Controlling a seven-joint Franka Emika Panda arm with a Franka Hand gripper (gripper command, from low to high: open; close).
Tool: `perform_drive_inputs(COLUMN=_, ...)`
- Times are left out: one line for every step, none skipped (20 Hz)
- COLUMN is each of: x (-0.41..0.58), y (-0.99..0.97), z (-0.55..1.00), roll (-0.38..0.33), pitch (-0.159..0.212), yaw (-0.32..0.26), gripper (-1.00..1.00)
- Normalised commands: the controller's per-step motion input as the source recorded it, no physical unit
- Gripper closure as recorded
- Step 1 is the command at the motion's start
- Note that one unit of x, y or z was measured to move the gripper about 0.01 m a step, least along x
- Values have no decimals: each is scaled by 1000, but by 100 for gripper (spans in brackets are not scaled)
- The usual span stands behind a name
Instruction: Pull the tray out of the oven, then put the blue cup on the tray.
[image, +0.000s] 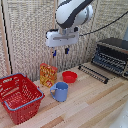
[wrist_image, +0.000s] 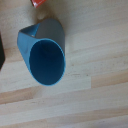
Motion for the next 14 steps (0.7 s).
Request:
perform_drive_inputs(x=106, y=189, z=0, roll=-259, pitch=0, yaw=133, gripper=-100)
perform_drive_inputs(x=120, y=77, z=120, roll=-375, pitch=0, yaw=99, gripper=-100)
perform_drive_inputs(x=120, y=77, z=120, roll=-375, pitch=0, yaw=99, gripper=-100)
perform_drive_inputs(x=117, y=74, z=120, roll=-375, pitch=0, yaw=100, gripper=-100)
perform_drive_inputs(x=114, y=74, z=120, roll=-375, pitch=0, yaw=100, gripper=-100)
perform_drive_inputs(x=103, y=71, z=131, roll=-375, pitch=0, yaw=97, gripper=-100)
perform_drive_inputs(x=31, y=49, z=169, roll=-370, pitch=0, yaw=77, gripper=-100)
perform_drive_inputs(x=20, y=37, z=174, roll=-354, pitch=2, yaw=71, gripper=-100)
perform_drive_inputs(x=0, y=40, z=200, roll=-360, pitch=3, yaw=63, gripper=-100)
perform_drive_inputs(x=3, y=43, z=203, roll=-360, pitch=2, yaw=68, gripper=-100)
perform_drive_inputs(x=60, y=26, z=177, roll=-354, pitch=0, yaw=74, gripper=-100)
perform_drive_inputs(x=77, y=9, z=166, roll=-350, pitch=0, yaw=78, gripper=-100)
perform_drive_inputs(x=86, y=0, z=154, roll=-350, pitch=0, yaw=80, gripper=-100)
perform_drive_inputs(x=89, y=0, z=149, roll=-357, pitch=0, yaw=83, gripper=-100)
